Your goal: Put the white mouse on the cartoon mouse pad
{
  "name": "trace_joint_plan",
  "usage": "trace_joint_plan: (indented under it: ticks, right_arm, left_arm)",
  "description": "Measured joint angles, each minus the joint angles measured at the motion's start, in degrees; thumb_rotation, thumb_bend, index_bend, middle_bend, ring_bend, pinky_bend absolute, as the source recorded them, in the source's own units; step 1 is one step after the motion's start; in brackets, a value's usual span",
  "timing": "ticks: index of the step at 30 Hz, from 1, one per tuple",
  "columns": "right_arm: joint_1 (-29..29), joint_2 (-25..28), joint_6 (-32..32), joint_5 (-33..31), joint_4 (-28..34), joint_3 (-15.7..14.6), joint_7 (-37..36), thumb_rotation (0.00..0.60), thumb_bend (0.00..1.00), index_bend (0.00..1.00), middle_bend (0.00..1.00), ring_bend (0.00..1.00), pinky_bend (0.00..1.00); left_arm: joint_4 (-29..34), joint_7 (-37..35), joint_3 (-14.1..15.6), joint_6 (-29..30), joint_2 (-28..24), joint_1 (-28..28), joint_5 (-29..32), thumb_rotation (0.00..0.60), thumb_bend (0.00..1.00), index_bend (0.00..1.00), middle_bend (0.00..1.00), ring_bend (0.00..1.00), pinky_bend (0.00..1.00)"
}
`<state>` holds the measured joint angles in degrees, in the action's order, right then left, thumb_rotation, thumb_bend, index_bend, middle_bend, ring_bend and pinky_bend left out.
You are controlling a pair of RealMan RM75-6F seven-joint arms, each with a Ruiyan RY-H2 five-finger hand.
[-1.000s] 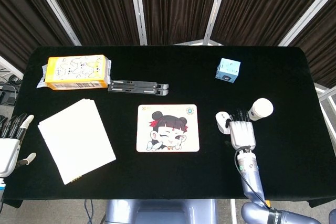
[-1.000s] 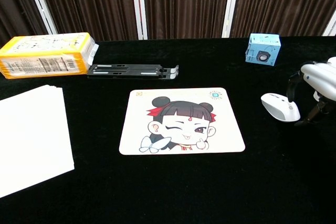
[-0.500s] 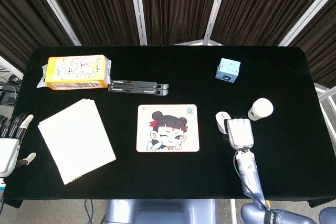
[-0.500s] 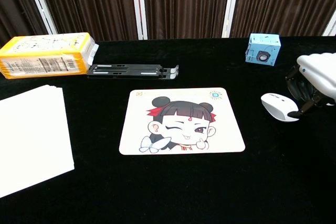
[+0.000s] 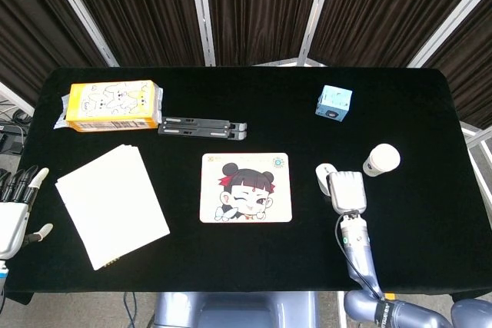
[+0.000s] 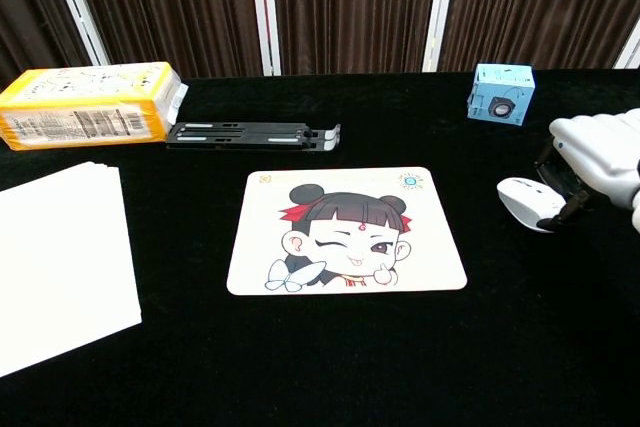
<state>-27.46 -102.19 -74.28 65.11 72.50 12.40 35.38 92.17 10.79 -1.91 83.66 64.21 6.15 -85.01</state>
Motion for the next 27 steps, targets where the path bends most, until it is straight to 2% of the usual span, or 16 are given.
trace_joint_plan:
  ticks: [20,27]
  right_arm:
    - [-2.41,-5.37,3.09,-3.03,-9.83,2.68,-0.87,0.600,0.01,0.87,0.88,0.72,0.64]
    - [-3.01,-5.76,2.96,-3.04,-12.34,3.55,-0.99,0.600,0.02,0.87,0.88,0.72,0.64]
  left_arm:
    - [0.26,0.14,-0.01,-0.36,-0.04,0.06,0.49,0.600,0.16,0.00,0.00,0.00,0.00]
    - [0.25,0.04,0.02,-0.31,-0.03,0.09,0.35,0.600,0.16,0.00,0.00,0.00,0.00]
